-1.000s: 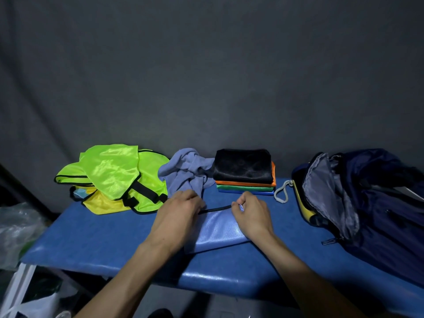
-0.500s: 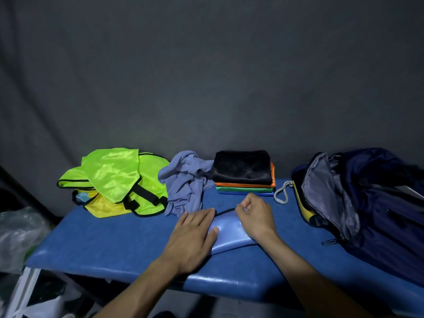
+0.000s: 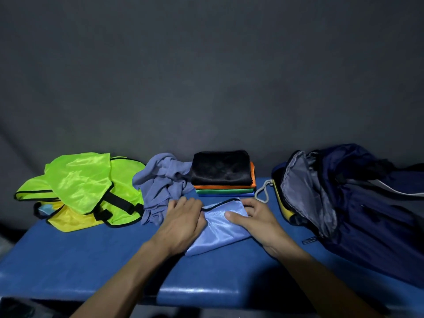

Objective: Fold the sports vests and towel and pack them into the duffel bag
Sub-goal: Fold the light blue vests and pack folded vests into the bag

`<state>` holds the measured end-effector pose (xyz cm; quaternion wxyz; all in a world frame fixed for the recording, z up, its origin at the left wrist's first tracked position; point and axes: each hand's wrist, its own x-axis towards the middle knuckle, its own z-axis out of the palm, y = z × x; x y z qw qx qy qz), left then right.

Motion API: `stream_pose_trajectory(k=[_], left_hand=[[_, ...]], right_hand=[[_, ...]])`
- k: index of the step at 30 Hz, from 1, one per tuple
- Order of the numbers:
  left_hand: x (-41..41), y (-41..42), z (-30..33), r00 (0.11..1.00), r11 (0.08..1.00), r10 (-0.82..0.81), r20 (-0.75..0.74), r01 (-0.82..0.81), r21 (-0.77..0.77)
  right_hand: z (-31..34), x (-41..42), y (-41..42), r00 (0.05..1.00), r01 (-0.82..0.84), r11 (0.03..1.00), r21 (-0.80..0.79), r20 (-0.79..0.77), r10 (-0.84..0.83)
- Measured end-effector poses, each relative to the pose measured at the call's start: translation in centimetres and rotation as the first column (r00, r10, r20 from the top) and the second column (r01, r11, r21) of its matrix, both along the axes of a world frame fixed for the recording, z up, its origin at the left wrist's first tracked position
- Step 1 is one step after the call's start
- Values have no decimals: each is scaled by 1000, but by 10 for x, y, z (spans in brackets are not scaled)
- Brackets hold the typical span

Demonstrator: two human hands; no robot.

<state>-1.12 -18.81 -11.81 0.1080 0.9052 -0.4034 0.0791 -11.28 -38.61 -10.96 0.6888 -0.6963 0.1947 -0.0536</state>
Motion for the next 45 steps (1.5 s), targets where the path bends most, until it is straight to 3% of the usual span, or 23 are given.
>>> stream_pose_trajectory(k=[3,6,11,14,17,24,28,31,34,38,41,45], left_hand=[[18,-5,2,993,997,-71,93,70,23],[21,-13,12,993,992,-121,7,121,45],[4,-46,56,947,925,-320,-16,309,-219],[4,-60,68,940,939,-340,-9,339,-52],[4,-69,76,956,953,-291,-27,292,81],[3,-78,90,954,960,-183,-237,225,164],[8,-76,89,900,983,-184,-395,167,-78],[8,-74,86,910,976,-208,-359,171,-133],[3,-72,81,895,965,-261,-361,240,-103],[-2,-74,77,939,969,-240,-247,248,2],[1,-72,74,896,975,-220,-385,193,-107],[4,-74,66,732,962,-145,-666,-52,-267]], right_hand=[[-4,0,-2,999,22,998,-60,29,-20],[-12,1,2,996,76,983,-170,62,-66],[-19,8,5,993,101,939,-328,98,-73],[-20,10,6,990,124,905,-407,114,-84],[-19,9,6,985,146,878,-456,145,-88],[-11,4,7,983,147,844,-516,172,-66],[-11,-1,6,985,132,833,-538,168,-48],[-14,-5,5,989,120,829,-547,137,-53],[-12,-7,4,990,107,824,-556,136,-36],[-13,-6,5,989,115,823,-556,145,-40],[-17,-4,6,988,117,829,-547,150,-40],[-22,-6,10,994,54,806,-590,108,12]])
